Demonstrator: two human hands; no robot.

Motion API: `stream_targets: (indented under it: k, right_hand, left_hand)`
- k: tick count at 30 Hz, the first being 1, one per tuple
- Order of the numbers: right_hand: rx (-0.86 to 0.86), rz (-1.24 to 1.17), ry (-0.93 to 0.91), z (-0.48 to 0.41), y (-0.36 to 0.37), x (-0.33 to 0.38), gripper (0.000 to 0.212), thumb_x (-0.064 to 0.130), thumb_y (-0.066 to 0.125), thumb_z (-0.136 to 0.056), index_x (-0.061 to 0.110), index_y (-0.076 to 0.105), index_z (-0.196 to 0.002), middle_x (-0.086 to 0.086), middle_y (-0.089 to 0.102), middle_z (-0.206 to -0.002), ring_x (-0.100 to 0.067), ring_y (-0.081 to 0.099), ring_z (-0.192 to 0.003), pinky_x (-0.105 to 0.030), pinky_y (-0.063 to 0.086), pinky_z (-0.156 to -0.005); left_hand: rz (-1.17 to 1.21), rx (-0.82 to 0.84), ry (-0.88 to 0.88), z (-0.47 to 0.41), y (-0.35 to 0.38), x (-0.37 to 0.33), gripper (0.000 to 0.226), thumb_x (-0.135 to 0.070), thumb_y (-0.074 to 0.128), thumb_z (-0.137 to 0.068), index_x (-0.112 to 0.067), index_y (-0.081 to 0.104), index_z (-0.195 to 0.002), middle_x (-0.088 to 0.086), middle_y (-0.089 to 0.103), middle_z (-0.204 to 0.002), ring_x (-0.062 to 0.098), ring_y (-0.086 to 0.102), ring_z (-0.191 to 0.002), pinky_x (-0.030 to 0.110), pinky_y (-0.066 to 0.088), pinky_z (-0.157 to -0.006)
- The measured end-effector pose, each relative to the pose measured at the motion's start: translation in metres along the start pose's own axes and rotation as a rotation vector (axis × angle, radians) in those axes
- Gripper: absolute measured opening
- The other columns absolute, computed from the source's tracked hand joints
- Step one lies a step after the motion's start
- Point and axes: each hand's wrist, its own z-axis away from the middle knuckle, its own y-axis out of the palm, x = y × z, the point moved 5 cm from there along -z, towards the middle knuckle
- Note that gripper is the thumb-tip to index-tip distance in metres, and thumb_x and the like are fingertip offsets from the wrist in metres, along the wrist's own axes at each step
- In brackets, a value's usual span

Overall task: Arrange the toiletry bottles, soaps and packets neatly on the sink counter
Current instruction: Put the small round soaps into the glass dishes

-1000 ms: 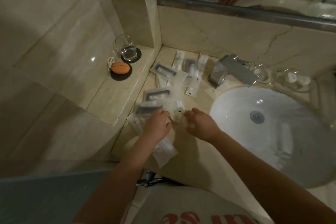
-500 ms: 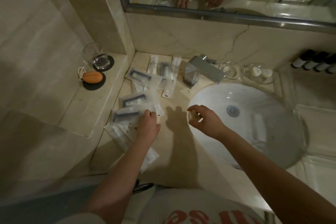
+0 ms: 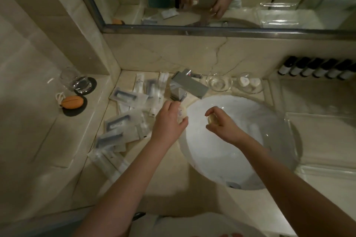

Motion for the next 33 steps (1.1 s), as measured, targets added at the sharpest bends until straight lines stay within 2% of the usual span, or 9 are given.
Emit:
stream_targets:
  k: [6,9,13,16,20,22,25,29,33]
  right_hand:
    - [-0.193,0.032,0.034,-0.024,-0.073,-0.017,0.050,0.005,0.071,-0.077,0.005,0.047,-0.121,0.000,0.050,-0.110,-0.013,0.047,-0.098,-0.020,0.034,-0.079]
    - [-0.251,0.035,0.040,-0.042,-0.101,-0.023,0.050,0.005,0.075,-0.073,0.004,0.050,-0.116,0.002,0.053,-0.107,-0.012,0.049,-0.098,-0.012,0.031,-0.071]
    - [-0.296,0.028,0.040,-0.070,-0.122,-0.038,0.047,0.004,0.079,-0.067,0.008,0.057,-0.108,-0.002,0.057,-0.105,-0.014,0.051,-0.095,-0.010,0.034,-0.066]
    - [-0.313,0.091,0.044,-0.089,-0.130,-0.051,0.050,0.004,0.080,-0.065,0.008,0.061,-0.110,-0.009,0.057,-0.113,-0.014,0.050,-0.095,-0.016,0.034,-0.079]
    - [-0.304,0.083,0.063,-0.114,-0.135,-0.067,0.050,0.003,0.078,-0.067,0.006,0.064,-0.115,-0.012,0.060,-0.111,-0.019,0.055,-0.088,-0.024,0.042,-0.080]
    - [-0.284,0.091,0.057,-0.126,-0.135,-0.072,0.051,0.004,0.078,-0.068,0.007,0.063,-0.116,-0.012,0.062,-0.112,-0.026,0.060,-0.097,-0.024,0.043,-0.082]
    - [-0.261,0.163,0.050,-0.143,-0.135,-0.073,0.049,0.008,0.076,-0.071,0.010,0.062,-0.118,-0.008,0.065,-0.117,-0.026,0.056,-0.109,-0.028,0.043,-0.090]
    - [-0.279,0.262,0.044,-0.157,-0.136,-0.071,0.046,0.012,0.073,-0.072,0.015,0.062,-0.117,-0.004,0.067,-0.114,-0.026,0.052,-0.109,-0.032,0.044,-0.088]
    - [-0.272,0.336,0.078,-0.161,-0.135,-0.074,0.046,0.017,0.072,-0.072,0.017,0.060,-0.117,-0.012,0.063,-0.107,-0.027,0.053,-0.105,-0.033,0.046,-0.087]
  left_hand:
    - [-0.007,0.008,0.122,-0.072,0.008,-0.067,0.043,-0.029,0.070,-0.077,-0.013,0.058,-0.115,0.007,0.055,-0.116,0.027,0.056,-0.103,0.034,0.048,-0.084]
    - [-0.073,0.070,0.151,-0.108,0.021,-0.085,0.046,-0.030,0.068,-0.076,-0.014,0.057,-0.118,0.007,0.057,-0.117,0.027,0.056,-0.106,0.036,0.047,-0.087]
    - [-0.205,0.169,0.172,-0.148,0.044,-0.098,0.044,-0.035,0.068,-0.076,-0.016,0.058,-0.116,0.007,0.058,-0.113,0.028,0.057,-0.103,0.032,0.045,-0.079]
    - [-0.224,0.258,0.159,-0.175,0.069,-0.101,0.041,-0.033,0.069,-0.077,-0.017,0.058,-0.113,0.006,0.059,-0.112,0.026,0.056,-0.103,0.032,0.044,-0.079]
    - [-0.239,0.345,0.119,-0.206,0.101,-0.098,0.041,-0.030,0.072,-0.075,-0.016,0.060,-0.112,0.008,0.059,-0.113,0.028,0.056,-0.106,0.036,0.048,-0.086]
    - [-0.275,0.401,0.078,-0.218,0.115,-0.092,0.042,-0.028,0.072,-0.075,-0.015,0.059,-0.113,0.009,0.059,-0.116,0.029,0.056,-0.108,0.036,0.048,-0.085]
    - [-0.407,0.495,0.081,-0.231,0.134,-0.086,0.040,-0.028,0.070,-0.076,-0.015,0.058,-0.112,0.010,0.062,-0.117,0.030,0.058,-0.109,0.033,0.047,-0.083]
    - [-0.576,0.574,0.135,-0.239,0.158,-0.082,0.044,-0.027,0.065,-0.080,-0.015,0.054,-0.121,0.011,0.050,-0.129,0.029,0.046,-0.123,0.035,0.040,-0.097]
    - [-0.607,0.588,0.138,-0.245,0.170,-0.074,0.048,-0.027,0.066,-0.079,-0.016,0.051,-0.123,0.011,0.044,-0.133,0.029,0.036,-0.128,0.040,0.032,-0.105]
